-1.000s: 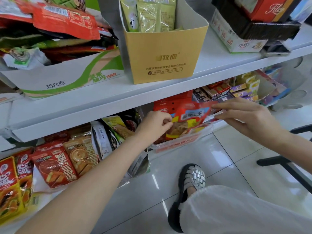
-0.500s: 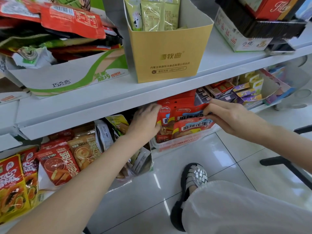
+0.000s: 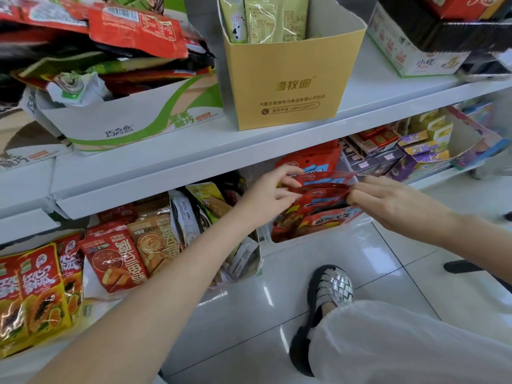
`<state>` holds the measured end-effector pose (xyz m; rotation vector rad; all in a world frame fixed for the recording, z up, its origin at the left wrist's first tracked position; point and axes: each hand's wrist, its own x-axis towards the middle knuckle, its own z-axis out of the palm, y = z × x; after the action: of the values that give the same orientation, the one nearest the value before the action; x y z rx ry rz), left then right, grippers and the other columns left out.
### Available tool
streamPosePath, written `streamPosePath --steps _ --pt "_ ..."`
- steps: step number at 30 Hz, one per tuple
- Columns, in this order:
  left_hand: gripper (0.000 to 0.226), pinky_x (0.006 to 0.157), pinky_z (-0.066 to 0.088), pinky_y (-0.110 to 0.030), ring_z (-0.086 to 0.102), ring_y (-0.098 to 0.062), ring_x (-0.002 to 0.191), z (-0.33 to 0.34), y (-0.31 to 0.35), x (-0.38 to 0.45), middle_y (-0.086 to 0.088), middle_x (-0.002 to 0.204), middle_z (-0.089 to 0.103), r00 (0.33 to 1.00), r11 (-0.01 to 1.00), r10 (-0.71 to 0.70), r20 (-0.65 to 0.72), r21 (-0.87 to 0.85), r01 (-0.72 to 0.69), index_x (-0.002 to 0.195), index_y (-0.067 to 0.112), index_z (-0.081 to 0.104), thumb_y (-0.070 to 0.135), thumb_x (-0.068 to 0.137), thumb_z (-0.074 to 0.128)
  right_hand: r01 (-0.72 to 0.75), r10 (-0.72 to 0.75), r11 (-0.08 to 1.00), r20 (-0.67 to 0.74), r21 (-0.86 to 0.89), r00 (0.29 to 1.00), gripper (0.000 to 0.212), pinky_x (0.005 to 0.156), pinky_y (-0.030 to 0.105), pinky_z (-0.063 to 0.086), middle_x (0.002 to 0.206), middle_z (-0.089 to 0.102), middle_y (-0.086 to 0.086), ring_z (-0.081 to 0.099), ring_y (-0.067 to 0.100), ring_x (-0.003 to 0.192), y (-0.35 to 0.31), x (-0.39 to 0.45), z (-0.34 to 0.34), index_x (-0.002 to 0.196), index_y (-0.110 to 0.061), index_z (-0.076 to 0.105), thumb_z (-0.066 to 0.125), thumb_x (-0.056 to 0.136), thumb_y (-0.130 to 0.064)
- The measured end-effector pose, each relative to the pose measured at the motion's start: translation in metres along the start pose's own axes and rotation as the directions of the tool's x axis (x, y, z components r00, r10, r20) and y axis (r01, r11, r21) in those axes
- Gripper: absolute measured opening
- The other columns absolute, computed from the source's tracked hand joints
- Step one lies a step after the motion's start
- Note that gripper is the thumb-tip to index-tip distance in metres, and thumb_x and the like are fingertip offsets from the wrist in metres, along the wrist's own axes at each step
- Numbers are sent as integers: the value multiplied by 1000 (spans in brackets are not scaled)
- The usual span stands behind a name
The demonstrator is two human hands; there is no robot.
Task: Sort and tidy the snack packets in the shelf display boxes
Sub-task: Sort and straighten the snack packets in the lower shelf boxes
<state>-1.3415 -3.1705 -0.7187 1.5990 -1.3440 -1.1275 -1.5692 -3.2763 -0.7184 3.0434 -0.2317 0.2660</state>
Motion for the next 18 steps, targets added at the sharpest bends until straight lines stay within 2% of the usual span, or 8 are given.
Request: streamPosePath --steps 3,4,6,8,11,13,15,18 --pt "42 82 49 -14 63 -12 95 -8 -6 -4 -7 122 54 1000 1000 -27 9 -15 27 126 15 46 -3 89 51 -22 21 999 -10 -27 1000 38 67 34 49 88 62 4 42 19 86 -1 3 0 91 -16 46 73 71 0" --pt "42 86 49 -17 63 -12 96 -10 -7 -5 -7 125 53 999 999 -37 16 -15 37 126 16 46 -4 89 51 -22 21 999 -17 -30 1000 32 67 35 51 90 62 5 43 20 90 -4 5 0 91 -16 47 71 74 -3" --pt "45 91 47 -23 61 -13 101 -13 -8 -7 -6 130 50 999 999 -32 26 39 31 129 17 44 -3 90 49 -32 32 999 -16 -29 999 7 72 37 52 94 63 4 45 21 97 -9 9 4 91 -15 52 56 86 -16" --pt "47 91 44 -20 59 -12 107 -14 -8 -10 -3 134 46 1000 985 14 -10 173 -12 132 20 41 -1 90 49 -52 52 999 -15 17 999 16 75 32 49 93 64 4 45 19 95 -11 17 5 88 -12 59 47 88 -22" --pt "30 88 42 -21 57 -9 103 -16 -11 -18 1 121 49 975 902 148 -163 427 -65 115 16 51 7 87 55 -104 105 994 -13 39 994 13 54 37 53 80 63 1 47 19 82 -3 24 -1 84 -11 63 52 88 -18" --pt "15 90 44 -29 56 -13 100 -19 -15 -21 1 109 55 981 810 180 -67 576 -109 102 14 61 13 87 56 -126 128 990 -27 70 991 26 55 37 53 81 61 1 51 23 81 4 23 -10 85 -11 62 41 93 -24" --pt "17 94 41 -29 55 -16 104 -20 -18 -15 1 108 62 991 712 100 90 689 -135 103 17 67 19 89 56 -144 152 981 -54 132 987 28 60 38 51 82 60 4 54 27 78 8 21 -25 87 -9 60 38 93 -24" --pt "22 95 43 -35 52 -24 107 -16 -21 5 -2 107 66 986 627 16 165 767 -139 106 21 68 25 88 58 -187 201 973 -101 133 974 30 66 32 45 83 62 9 60 30 73 14 11 -51 88 -2 63 40 93 -22"
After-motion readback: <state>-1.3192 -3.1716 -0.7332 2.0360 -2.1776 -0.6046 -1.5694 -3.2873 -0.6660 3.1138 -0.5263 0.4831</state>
